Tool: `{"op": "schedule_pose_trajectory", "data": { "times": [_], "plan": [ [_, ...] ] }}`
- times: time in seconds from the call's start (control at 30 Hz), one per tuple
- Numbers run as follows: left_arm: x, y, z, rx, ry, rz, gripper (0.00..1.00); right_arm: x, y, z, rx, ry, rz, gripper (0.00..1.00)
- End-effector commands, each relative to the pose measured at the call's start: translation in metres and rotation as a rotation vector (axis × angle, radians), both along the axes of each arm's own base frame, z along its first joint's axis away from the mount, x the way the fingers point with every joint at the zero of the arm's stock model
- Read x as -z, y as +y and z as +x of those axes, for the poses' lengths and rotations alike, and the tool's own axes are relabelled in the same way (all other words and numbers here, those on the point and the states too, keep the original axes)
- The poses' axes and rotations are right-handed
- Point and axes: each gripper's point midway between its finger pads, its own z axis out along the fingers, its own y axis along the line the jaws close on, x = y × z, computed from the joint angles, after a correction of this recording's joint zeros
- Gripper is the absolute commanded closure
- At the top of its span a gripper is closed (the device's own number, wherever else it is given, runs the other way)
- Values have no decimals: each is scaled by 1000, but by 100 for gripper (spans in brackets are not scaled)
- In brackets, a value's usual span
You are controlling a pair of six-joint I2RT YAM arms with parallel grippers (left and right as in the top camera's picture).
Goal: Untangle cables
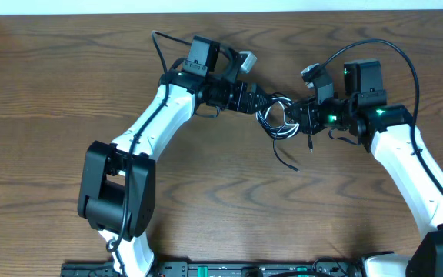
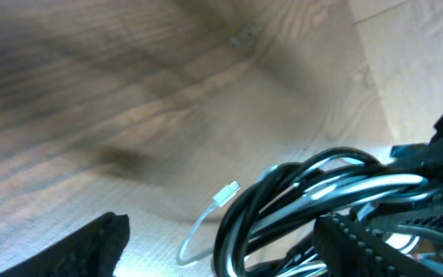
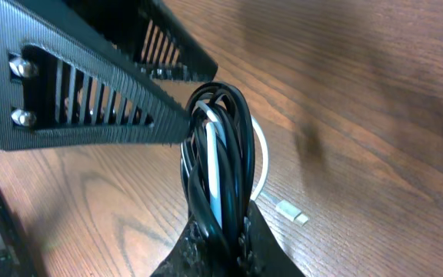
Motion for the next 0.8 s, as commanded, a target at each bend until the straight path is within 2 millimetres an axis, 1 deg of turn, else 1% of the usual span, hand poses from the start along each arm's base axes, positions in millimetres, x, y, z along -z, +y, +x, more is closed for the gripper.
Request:
{"op": "schedule_pose_trajectory", "data": {
  "times": [0.0, 0.03, 0.1, 0.13, 0.17, 0.23, 0.3, 0.43, 0.57, 0.6, 0.63, 0.67, 0.77],
  "plan": [
    [9, -5, -18, 71, 47, -50, 23, -13, 3, -2, -24, -34, 26, 99],
    [10, -6, -20, 78, 49, -52, 24, -13, 3, -2, -24, -35, 26, 99],
    [11, -8, -22, 84, 50, -52, 30, -13, 3, -2, -25, -36, 28, 99],
    [11, -9, -22, 87, 48, -52, 35, -14, 4, -2, -28, -36, 32, 99],
    [11, -10, -22, 86, 44, -48, 47, -15, 5, -3, -36, -38, 42, 99],
    [14, -8, -20, 74, 40, -27, 62, -17, 7, -4, -46, -40, 56, 99],
    [17, -6, -18, 62, 37, -8, 71, -20, 10, -5, -59, -43, 75, 99],
    [18, -9, -21, 67, 45, -9, 73, -22, 12, -6, -72, -45, 92, 99],
    [18, -21, -31, 94, 53, -9, 73, -27, 16, -5, -87, -60, 114, 99],
    [18, -24, -34, 103, 53, -8, 76, -28, 16, -5, -83, -59, 117, 99],
    [18, -28, -36, 112, 52, -7, 86, -28, 16, -4, -81, -60, 119, 99],
    [19, -29, -37, 114, 51, -1, 92, -28, 16, -4, -78, -58, 120, 99],
    [27, -26, -32, 78, 33, 60, 92, -28, 13, -2, -67, -56, 118, 98]
  ]
}}
